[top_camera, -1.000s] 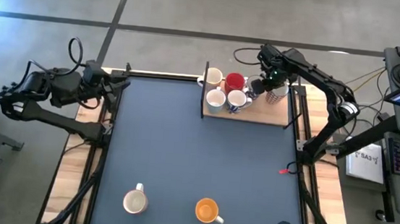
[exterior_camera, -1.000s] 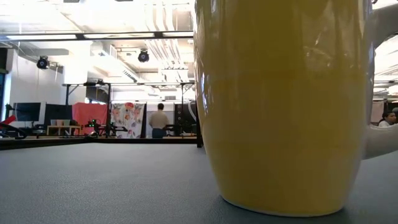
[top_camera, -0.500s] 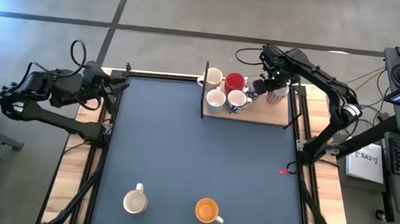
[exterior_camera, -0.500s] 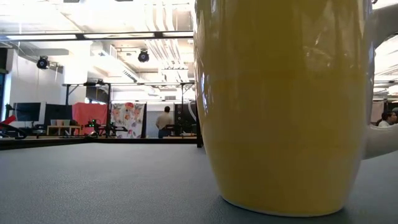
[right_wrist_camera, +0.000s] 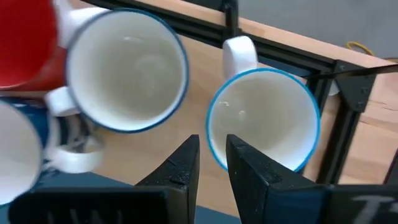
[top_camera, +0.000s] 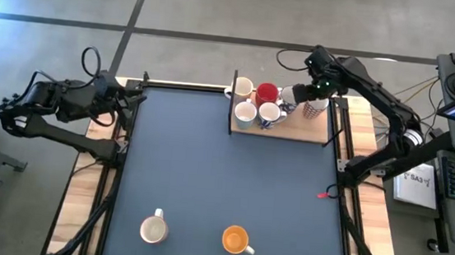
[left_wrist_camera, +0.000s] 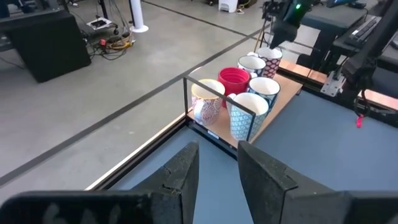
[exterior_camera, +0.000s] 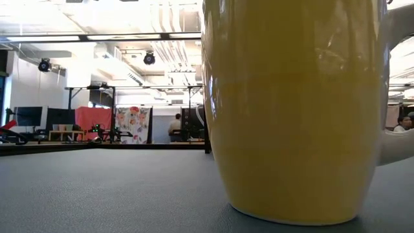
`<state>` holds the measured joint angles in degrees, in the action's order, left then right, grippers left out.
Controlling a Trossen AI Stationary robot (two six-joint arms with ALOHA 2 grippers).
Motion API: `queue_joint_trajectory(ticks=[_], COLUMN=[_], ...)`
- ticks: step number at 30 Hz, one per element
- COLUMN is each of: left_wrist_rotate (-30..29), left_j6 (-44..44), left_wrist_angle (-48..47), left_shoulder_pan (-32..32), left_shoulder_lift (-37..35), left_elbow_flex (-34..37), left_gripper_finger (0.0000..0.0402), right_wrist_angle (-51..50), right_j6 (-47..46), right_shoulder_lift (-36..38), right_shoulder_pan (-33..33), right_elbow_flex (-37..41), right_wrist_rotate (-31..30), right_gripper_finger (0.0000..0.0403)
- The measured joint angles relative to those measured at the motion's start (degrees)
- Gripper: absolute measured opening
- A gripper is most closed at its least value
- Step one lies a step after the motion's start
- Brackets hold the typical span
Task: Place coffee mugs
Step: Put the yellow mug on the shelf
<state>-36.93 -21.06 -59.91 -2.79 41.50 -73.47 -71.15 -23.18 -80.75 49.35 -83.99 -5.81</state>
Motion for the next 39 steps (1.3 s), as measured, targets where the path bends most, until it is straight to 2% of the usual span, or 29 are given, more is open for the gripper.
queue_joint_trajectory(ticks=[6,18,23,30,36,39], left_wrist_rotate=[0.0,1.95,1.97,1.99,2.3,5.64], left_j6=[0.0,-0.45,-1.92,-4.04,-8.09,-10.12], left_wrist_angle=[-1.65,-3.33,-3.31,-3.19,-3.16,-3.13], left_shoulder_pan=[0.0,-0.02,-0.02,-0.02,-0.02,-0.02], left_shoulder_lift=[0.02,0.29,1.17,3.71,6.66,7.91], left_elbow_flex=[0.0,0.0,0.0,0.0,0.0,0.0], left_gripper_finger=[0.0094,0.0094,0.0094,0.0094,0.0094,0.0094], right_wrist_angle=[1.39,1.35,1.46,1.86,6.64,9.56], right_j6=[-4.31,-14.16,-15.1,-22.68,-28.67,-30.67], right_shoulder_lift=[1.03,0.92,0.11,-1.51,-3.49,-5.1], right_shoulder_pan=[-7.06,-28.36,-36.99,-48.11,-57.82,-62.06], right_elbow_flex=[0.0,0.0,0.0,0.0,0.0,0.0], right_wrist_rotate=[0.48,0.59,5.82,5.87,6.32,7.66], right_gripper_finger=[0.0066,0.007,0.0066,0.0064,0.0069,0.008])
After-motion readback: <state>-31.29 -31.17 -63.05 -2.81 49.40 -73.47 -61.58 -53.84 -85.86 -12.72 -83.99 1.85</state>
